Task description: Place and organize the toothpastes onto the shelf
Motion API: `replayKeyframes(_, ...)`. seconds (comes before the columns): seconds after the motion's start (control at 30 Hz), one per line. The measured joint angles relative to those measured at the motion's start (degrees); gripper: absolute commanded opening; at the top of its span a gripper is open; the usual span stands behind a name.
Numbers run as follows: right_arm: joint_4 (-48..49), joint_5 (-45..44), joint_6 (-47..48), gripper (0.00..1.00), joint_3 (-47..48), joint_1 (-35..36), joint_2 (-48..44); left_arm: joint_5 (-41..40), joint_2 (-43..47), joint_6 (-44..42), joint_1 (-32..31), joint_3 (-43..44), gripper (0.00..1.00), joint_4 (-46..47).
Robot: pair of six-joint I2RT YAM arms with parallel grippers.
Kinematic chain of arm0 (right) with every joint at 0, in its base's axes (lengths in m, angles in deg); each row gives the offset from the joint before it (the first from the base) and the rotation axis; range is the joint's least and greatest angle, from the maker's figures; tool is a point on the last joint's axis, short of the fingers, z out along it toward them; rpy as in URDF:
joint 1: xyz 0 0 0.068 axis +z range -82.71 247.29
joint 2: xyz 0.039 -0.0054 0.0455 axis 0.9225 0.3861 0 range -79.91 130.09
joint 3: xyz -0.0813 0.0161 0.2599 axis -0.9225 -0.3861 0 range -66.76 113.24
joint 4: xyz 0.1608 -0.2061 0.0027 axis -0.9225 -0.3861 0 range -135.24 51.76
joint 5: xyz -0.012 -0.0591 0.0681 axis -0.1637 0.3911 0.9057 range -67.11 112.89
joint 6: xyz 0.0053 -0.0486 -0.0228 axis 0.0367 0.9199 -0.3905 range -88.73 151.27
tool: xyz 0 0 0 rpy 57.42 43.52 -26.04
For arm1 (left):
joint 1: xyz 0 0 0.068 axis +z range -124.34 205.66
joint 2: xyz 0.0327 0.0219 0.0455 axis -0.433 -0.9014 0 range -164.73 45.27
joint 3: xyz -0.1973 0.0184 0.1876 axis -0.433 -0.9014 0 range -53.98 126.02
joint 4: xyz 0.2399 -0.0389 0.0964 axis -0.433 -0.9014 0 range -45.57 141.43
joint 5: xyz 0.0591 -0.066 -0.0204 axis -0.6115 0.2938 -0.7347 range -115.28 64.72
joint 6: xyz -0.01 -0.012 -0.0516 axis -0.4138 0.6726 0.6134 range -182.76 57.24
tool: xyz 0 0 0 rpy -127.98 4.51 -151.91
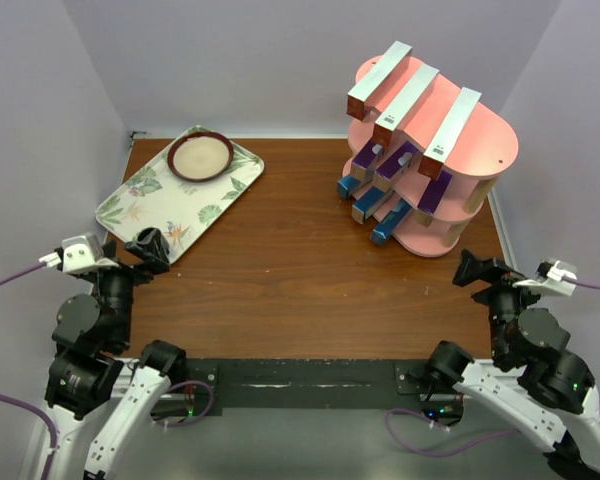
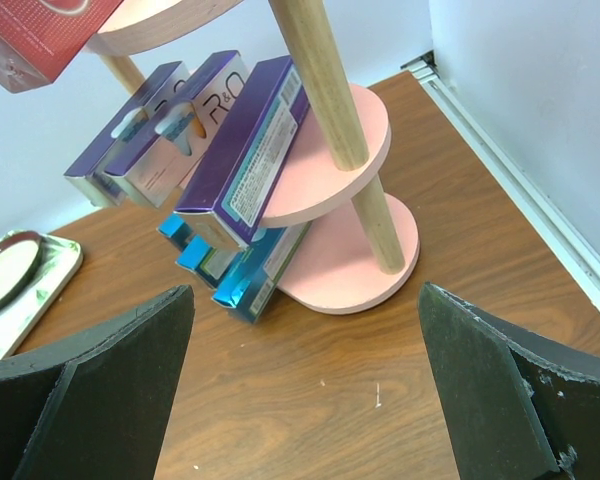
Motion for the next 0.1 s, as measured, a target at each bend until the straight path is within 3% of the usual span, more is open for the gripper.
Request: replayKeyframes(0.1, -0.15, 0.0, -0.17, 0.98, 0.0, 0.0, 0.0, -0.02, 0.0, 0.33, 0.0, -0.13, 1.0, 0.02)
